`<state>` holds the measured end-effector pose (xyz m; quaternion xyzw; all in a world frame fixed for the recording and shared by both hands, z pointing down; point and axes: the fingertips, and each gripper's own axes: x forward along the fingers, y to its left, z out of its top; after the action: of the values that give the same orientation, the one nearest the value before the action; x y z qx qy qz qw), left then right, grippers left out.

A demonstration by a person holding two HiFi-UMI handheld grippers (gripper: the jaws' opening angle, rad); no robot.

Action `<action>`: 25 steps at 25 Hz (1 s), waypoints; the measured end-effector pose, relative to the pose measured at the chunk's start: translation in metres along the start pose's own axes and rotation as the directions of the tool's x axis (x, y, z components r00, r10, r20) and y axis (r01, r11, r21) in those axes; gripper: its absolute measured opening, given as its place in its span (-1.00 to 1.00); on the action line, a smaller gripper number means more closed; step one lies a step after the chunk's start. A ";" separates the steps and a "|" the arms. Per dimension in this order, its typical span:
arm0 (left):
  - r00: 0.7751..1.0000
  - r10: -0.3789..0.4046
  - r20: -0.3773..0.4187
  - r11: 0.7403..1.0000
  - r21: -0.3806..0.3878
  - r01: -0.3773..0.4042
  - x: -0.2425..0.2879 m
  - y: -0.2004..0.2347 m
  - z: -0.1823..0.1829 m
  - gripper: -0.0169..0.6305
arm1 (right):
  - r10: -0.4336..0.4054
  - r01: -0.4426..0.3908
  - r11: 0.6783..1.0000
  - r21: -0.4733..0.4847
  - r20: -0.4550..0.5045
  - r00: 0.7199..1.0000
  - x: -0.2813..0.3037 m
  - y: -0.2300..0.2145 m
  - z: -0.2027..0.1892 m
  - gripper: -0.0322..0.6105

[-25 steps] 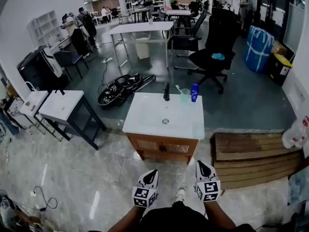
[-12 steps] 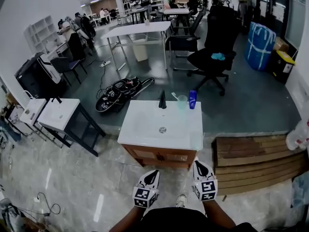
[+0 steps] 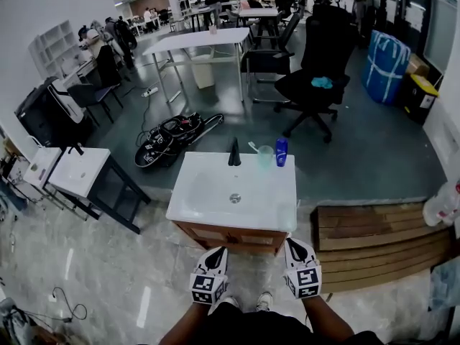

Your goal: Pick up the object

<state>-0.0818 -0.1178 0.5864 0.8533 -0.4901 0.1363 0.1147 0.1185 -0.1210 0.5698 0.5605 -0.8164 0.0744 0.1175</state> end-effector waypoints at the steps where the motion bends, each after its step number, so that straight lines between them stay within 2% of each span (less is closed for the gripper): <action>1: 1.000 -0.003 0.001 1.000 0.002 0.003 0.004 0.002 0.002 -0.88 | -0.006 0.006 1.000 0.004 -0.002 1.000 0.003 -0.003 0.000 -0.84; 7: 0.998 -0.063 -0.018 0.998 0.027 0.063 0.029 0.015 0.010 -0.88 | -0.059 0.060 0.998 0.032 -0.017 0.998 0.025 -0.015 0.001 -0.84; 11: 0.993 -0.115 0.001 0.993 0.037 0.115 0.051 0.033 0.022 -0.88 | -0.111 0.111 0.993 0.039 -0.010 0.994 0.047 -0.020 0.011 -0.84; 17: 0.976 -0.220 0.009 0.974 0.058 0.219 0.073 0.058 0.039 -0.88 | -0.180 0.180 0.983 0.038 -0.019 0.984 0.089 -0.013 0.019 -0.84; 25: 0.959 -0.282 -0.014 0.956 0.077 0.282 0.104 0.095 0.047 -0.88 | -0.259 0.260 0.964 0.045 -0.038 0.965 0.120 -0.018 0.035 -0.84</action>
<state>-0.1086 -0.2636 0.5841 0.9180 -0.3575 0.1391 0.1000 0.0901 -0.2444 0.5694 0.6642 -0.7319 0.0875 0.1249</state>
